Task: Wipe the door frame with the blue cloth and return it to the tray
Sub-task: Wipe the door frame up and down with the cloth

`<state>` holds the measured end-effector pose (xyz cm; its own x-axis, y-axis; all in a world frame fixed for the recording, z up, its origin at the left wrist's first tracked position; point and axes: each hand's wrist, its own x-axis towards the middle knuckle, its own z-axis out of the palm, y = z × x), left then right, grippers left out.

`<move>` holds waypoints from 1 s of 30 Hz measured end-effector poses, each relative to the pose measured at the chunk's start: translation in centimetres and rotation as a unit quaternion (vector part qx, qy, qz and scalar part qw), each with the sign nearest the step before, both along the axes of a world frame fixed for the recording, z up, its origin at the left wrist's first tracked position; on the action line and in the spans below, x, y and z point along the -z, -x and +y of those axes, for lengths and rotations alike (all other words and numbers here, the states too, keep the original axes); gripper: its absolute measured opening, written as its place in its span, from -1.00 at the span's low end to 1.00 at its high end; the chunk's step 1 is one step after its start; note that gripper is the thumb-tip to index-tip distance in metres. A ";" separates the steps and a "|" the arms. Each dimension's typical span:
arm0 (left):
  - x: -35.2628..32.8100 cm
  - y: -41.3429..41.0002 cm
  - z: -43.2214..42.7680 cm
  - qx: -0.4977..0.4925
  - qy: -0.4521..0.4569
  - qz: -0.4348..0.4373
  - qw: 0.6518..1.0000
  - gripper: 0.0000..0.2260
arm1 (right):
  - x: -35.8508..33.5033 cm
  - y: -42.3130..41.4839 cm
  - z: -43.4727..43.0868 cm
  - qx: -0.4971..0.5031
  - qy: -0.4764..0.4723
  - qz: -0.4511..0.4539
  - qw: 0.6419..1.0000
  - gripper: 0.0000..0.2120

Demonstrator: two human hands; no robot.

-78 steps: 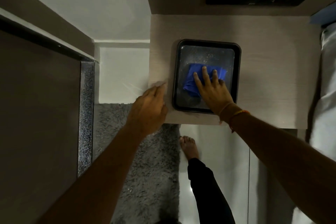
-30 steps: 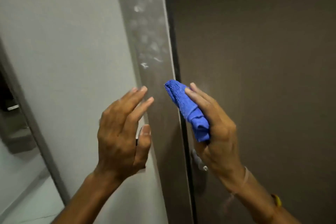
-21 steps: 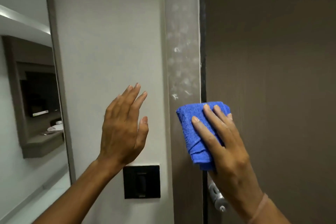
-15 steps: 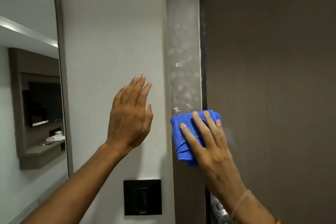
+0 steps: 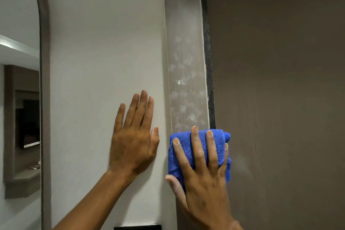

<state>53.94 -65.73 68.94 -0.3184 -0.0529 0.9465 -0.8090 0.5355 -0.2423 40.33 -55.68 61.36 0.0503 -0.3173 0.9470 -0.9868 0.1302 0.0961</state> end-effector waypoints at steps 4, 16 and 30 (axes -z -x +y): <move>0.1 0.1 0.0 -0.001 -0.002 -0.002 1.000 -0.42 | -4.8 0.2 -0.4 -0.001 0.039 0.023 0.999 -0.44; -5.3 0.5 1.1 0.038 -0.018 0.067 0.997 -0.42 | -8.8 -0.4 -0.9 0.007 0.074 -0.022 0.997 -0.43; -7.9 1.1 0.7 0.024 -0.015 0.084 0.996 -0.43 | -18.2 -0.1 -1.0 -0.019 0.069 0.005 0.997 -0.44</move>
<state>52.85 -65.05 76.84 -0.1578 -0.0697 0.9850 -0.8105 0.5790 -0.0888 40.47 -56.72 79.59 0.0693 -0.1826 0.9808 -0.9905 0.1044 0.0894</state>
